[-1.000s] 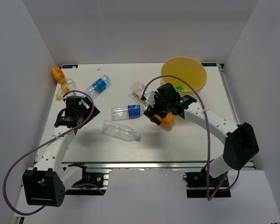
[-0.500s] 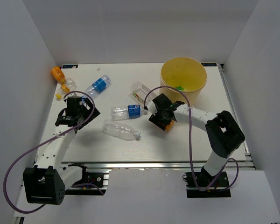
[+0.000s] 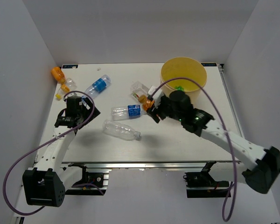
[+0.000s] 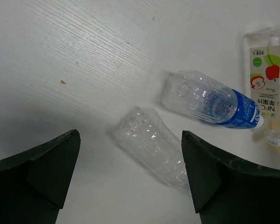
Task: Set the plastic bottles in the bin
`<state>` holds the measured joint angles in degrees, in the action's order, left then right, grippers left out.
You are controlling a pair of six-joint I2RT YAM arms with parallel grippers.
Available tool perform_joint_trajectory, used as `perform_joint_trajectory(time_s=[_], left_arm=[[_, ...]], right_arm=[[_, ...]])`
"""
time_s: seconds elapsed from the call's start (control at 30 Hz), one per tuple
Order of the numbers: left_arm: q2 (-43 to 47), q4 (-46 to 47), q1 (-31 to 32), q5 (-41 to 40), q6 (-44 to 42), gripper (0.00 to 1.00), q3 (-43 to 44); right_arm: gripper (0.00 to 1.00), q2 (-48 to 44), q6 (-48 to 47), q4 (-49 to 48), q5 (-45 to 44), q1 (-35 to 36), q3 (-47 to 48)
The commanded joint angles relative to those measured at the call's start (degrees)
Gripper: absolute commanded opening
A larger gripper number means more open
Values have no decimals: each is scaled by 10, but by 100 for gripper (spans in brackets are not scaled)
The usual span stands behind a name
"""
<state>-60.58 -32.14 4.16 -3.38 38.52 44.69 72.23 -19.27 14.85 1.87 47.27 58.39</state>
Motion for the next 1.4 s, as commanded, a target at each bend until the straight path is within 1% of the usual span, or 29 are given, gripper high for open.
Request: perform_joint_trajectory(time_s=[0.0, 0.03, 0.1, 0.13, 0.17, 0.2, 0.23, 0.27, 0.3, 0.33, 0.37, 0.4, 0.47, 0.5, 0.57, 0.6, 0.63, 0.7, 0.77, 0.8, 0.83, 0.93, 1.0, 1.03, 1.13, 1.2, 1.27, 1.3, 1.37], left_arm=[[7, 6, 3, 9, -5, 98, 5], [8, 4, 4, 7, -5, 98, 5], [10, -1, 4, 4, -5, 98, 8], [11, -3, 4, 2, -6, 98, 12], [12, -6, 4, 0, -6, 98, 14], [14, -6, 4, 3, -7, 98, 15], [15, -3, 4, 8, -7, 98, 16], [16, -2, 4, 10, -6, 98, 17], [18, -2, 4, 13, -7, 98, 18], [18, -5, 4, 14, -6, 98, 21], [19, -7, 4, 13, -7, 98, 26], [20, -12, 4, 10, -9, 98, 29], [26, -20, 4, -2, -13, 98, 37], [31, -26, 4, -7, -14, 98, 38], [37, -29, 4, -15, -20, 98, 43], [41, -28, 4, -13, -23, 98, 44], [44, -29, 4, -12, -26, 98, 47], [45, -37, 4, -10, -35, 98, 58], [48, -42, 4, -13, -42, 98, 70], [49, -50, 4, -15, -44, 98, 74], [53, -54, 3, -16, -45, 98, 76], [62, -61, 4, -27, -45, 98, 78], [70, -64, 4, -34, -44, 98, 74], [71, -64, 3, -37, -46, 98, 73], [74, -71, 3, -50, -48, 98, 74], [74, -78, 3, -45, -53, 98, 77], [76, -80, 4, -37, -56, 98, 82], [78, -84, 4, -39, -55, 98, 83], [82, -87, 3, -44, -57, 98, 84]], right_arm=[[27, -80, 28, -180, -8, -9, 29], [26, -91, 38, -197, -73, -13, 41], [24, -92, 71, -234, -161, -29, 52], [25, -87, 78, -248, -270, -35, 56], [28, -81, 77, -261, -306, -42, 58], [28, -74, 73, -256, -327, -68, 64], [29, -52, 104, -231, -343, -87, 102], [34, -38, 133, -191, -331, -131, 131], [38, -25, 189, -107, -292, -156, 159], [46, -4, 218, -81, -269, -180, 182], [61, 5, 223, -65, -244, -212, 209], [89, 13, 203, -45, -200, -219, 218], [89, 13, 167, -37, -149, -220, 226], [89, 6, 152, -33, -80, -220, 224], [89, 1, 110, -22, 14, -219, 217], [89, 1, 91, -5, 114, -220, 220], [89, 4, 75, 37, 158, -219, 226], [89, 11, 51, 71, 253, -206, 232], [89, 13, 35, 80, 243, -149, 217], [89, 15, 27, 75, 204, -124, 191], [89, 18, 24, 65, 178, -72, 175], [89, 47, 61, 4, 160, -8, 114], [89, 84, 105, -39, 142, 16, 96], [89, 98, 112, -46, 129, 44, 91], [89, 161, 79, -46, 84, 103, 105], [89, 218, 64, -42, 18, 125, 120], [89, 258, 69, -33, -6, 138, 154], [89, 293, 73, -41, -15, 141, 160], [89, 321, 85, -84, -41, 145, 149]])
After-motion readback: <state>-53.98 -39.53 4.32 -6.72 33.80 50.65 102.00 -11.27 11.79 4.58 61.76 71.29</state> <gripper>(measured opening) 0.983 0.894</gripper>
